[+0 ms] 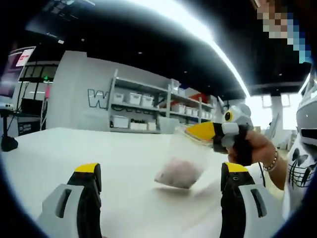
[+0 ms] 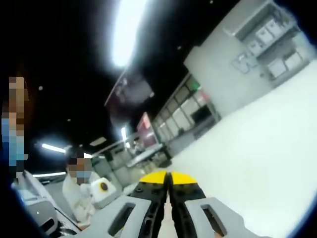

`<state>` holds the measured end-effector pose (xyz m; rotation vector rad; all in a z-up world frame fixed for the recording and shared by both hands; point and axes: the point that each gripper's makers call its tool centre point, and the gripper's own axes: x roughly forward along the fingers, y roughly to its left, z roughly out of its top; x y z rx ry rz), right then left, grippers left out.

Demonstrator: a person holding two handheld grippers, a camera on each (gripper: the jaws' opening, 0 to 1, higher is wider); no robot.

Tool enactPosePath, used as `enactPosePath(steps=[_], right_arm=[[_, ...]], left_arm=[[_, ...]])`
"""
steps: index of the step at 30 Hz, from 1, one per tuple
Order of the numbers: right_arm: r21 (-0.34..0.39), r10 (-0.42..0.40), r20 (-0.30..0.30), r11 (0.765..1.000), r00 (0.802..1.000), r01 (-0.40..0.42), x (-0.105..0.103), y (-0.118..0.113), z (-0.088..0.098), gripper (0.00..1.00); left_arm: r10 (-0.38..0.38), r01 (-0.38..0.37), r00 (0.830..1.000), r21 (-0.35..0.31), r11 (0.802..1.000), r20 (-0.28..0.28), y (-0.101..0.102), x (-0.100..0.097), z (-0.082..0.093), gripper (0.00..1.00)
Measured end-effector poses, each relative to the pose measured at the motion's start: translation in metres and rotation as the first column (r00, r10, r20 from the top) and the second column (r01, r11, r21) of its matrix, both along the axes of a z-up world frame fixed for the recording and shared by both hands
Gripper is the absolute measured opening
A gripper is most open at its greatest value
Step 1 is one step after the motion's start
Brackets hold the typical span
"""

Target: Open the resealable bag by pulling the two sides of the seal apart until the entire bag opening is separated and visibly accessible.

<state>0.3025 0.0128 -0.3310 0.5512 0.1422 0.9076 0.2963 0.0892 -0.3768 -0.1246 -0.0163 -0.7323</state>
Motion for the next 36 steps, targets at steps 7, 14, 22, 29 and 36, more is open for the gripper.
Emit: enactPosePath(steps=[7, 14, 22, 29, 36], right_arm=[[-0.03, -0.031, 0.012, 0.999, 0.999, 0.031, 0.011, -0.011, 0.01, 0.0], [-0.064, -0.058, 0.006, 0.996, 0.998, 0.059, 0.019, -0.019, 0.007, 0.0], [-0.069, -0.062, -0.013, 0.996, 0.998, 0.061, 0.027, -0.015, 0.002, 0.0], [-0.096, -0.061, -0.017, 0.994, 0.998, 0.059, 0.032, -0.013, -0.002, 0.0], [-0.114, -0.087, -0.02, 0.99, 0.996, 0.084, 0.042, -0.017, -0.002, 0.0]], left_arm=[[-0.001, -0.005, 0.999, 0.145, 0.989, 0.043, -0.004, -0.001, -0.011, 1.0], [-0.008, 0.002, 0.999, 0.123, 0.992, 0.05, -0.006, -0.003, -0.006, 1.0], [0.004, -0.009, 0.999, 0.141, 0.99, 0.036, -0.001, -0.001, -0.009, 1.0], [0.018, -0.02, 1.0, 0.132, 0.991, 0.016, 0.004, 0.002, -0.014, 1.0], [0.04, -0.04, 0.999, 0.137, 0.99, 0.003, 0.01, 0.005, -0.016, 1.0]])
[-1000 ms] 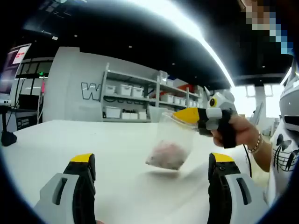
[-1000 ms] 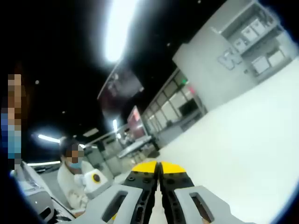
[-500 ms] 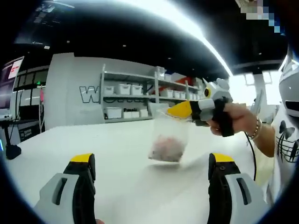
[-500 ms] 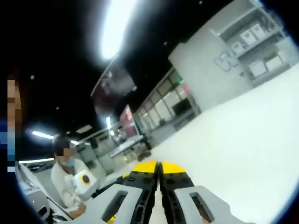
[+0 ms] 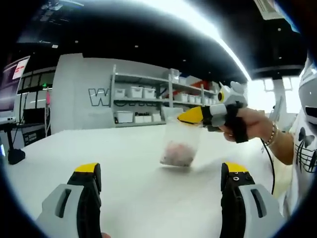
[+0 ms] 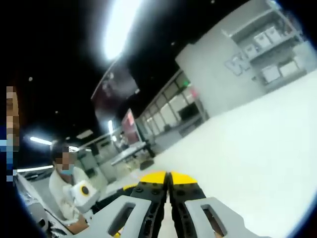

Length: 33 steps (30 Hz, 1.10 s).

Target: Open the resealable bag by pulling the two sides of the seal apart until the entire bag opening is separated and visibly accessible.

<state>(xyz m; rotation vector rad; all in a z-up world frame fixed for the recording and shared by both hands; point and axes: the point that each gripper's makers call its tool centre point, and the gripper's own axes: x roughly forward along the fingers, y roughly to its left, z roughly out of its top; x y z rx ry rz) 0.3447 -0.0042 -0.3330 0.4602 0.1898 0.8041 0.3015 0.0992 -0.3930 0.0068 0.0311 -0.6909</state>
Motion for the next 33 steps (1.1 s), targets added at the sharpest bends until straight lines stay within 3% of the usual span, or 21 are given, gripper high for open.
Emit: enactPosePath(steps=[9, 33], right_arm=[[-0.039, 0.006, -0.002, 0.999, 1.0, -0.007, 0.013, 0.004, 0.0, 0.0], [-0.058, -0.068, -0.008, 0.996, 0.998, 0.068, 0.064, -0.016, 0.007, 0.0]], left_arm=[[-0.001, 0.001, 1.0, -0.008, 1.0, 0.006, 0.0, -0.001, 0.001, 1.0], [-0.002, 0.001, 1.0, -0.008, 1.0, -0.009, 0.0, -0.003, 0.0, 1.0]])
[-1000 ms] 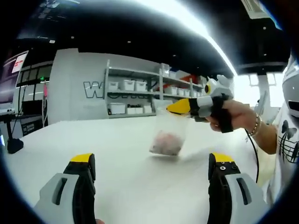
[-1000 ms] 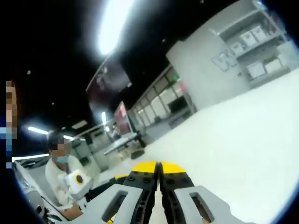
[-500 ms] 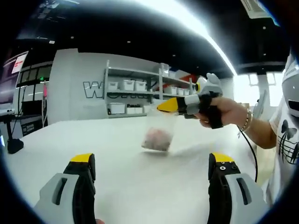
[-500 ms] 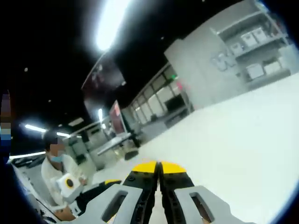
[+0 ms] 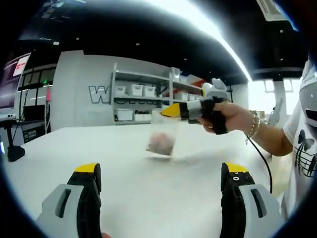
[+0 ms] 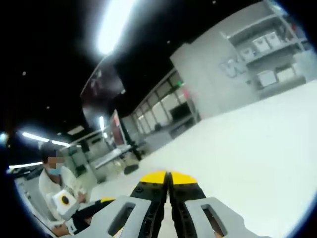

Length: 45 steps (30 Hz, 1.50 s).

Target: Open the resealable bag by pulling the two sides of the seal apart until the entire bag opening is separated and visibly accessible.

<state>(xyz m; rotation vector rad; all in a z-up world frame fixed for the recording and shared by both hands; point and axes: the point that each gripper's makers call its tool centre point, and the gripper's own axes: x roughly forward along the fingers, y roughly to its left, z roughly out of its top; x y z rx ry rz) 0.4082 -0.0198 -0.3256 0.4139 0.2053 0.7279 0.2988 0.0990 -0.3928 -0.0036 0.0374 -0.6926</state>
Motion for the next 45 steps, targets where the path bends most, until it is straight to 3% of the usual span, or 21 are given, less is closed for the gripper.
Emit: enactPosePath(steps=[21, 45], right_arm=[[-0.044, -0.042, -0.028, 0.998, 0.999, 0.04, 0.027, -0.006, -0.01, 0.0], [-0.071, -0.097, -0.017, 0.993, 0.995, 0.095, 0.059, -0.019, -0.003, 0.0]], left_arm=[[-0.015, 0.015, 1.0, 0.009, 1.0, -0.001, -0.002, 0.0, 0.003, 1.0], [-0.004, 0.004, 1.0, 0.01, 1.0, 0.015, 0.0, -0.001, 0.007, 1.0]])
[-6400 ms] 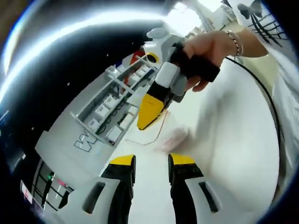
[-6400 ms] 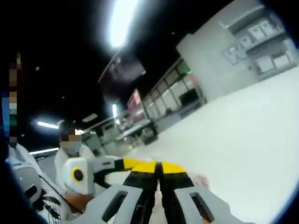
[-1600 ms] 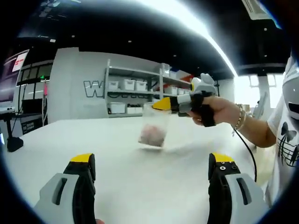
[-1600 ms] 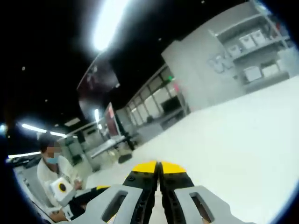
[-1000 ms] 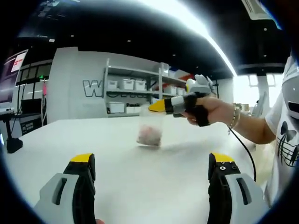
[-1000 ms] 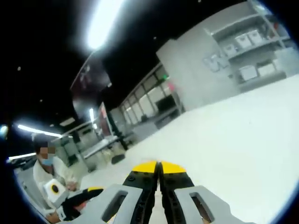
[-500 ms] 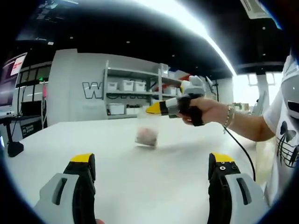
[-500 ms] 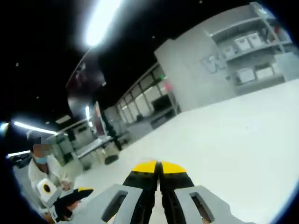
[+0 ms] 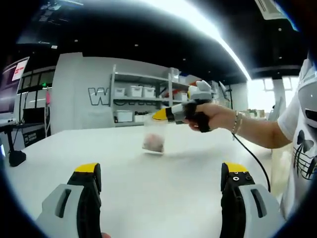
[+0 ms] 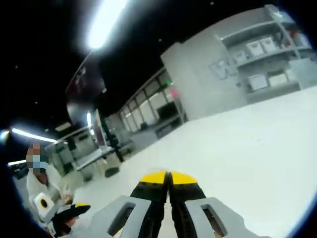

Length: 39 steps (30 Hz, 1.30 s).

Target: Open the resealable bag by pulling the two sides of the seal apart until the entire bag opening is separated and visibly accessible.

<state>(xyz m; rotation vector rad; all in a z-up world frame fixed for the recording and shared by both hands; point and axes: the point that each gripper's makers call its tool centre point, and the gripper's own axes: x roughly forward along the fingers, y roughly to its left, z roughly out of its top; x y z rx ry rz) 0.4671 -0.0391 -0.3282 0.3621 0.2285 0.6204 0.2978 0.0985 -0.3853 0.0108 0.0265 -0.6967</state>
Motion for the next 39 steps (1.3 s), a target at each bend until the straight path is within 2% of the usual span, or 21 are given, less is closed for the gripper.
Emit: enactPosePath(steps=[5, 23, 30, 39], right_arm=[[-0.004, -0.016, 0.006, 1.0, 1.0, 0.016, 0.01, -0.004, 0.005, 0.0], [-0.018, -0.061, -0.021, 0.998, 0.998, 0.061, 0.044, -0.013, -0.002, 0.0], [-0.04, -0.072, -0.013, 0.997, 0.997, 0.071, 0.053, -0.016, 0.001, 0.0], [-0.087, -0.102, -0.011, 0.991, 0.995, 0.101, 0.072, -0.024, -0.006, 0.0]], left_arm=[[0.003, -0.003, 1.0, 0.005, 1.0, -0.009, 0.0, 0.0, -0.003, 1.0], [0.024, -0.022, 0.998, 0.037, 0.999, -0.058, 0.005, 0.004, -0.015, 1.0], [0.03, -0.027, 0.997, 0.05, 0.998, -0.075, 0.005, 0.005, -0.016, 1.0], [0.031, -0.025, 0.995, 0.065, 0.998, -0.099, 0.007, 0.001, -0.016, 1.0]])
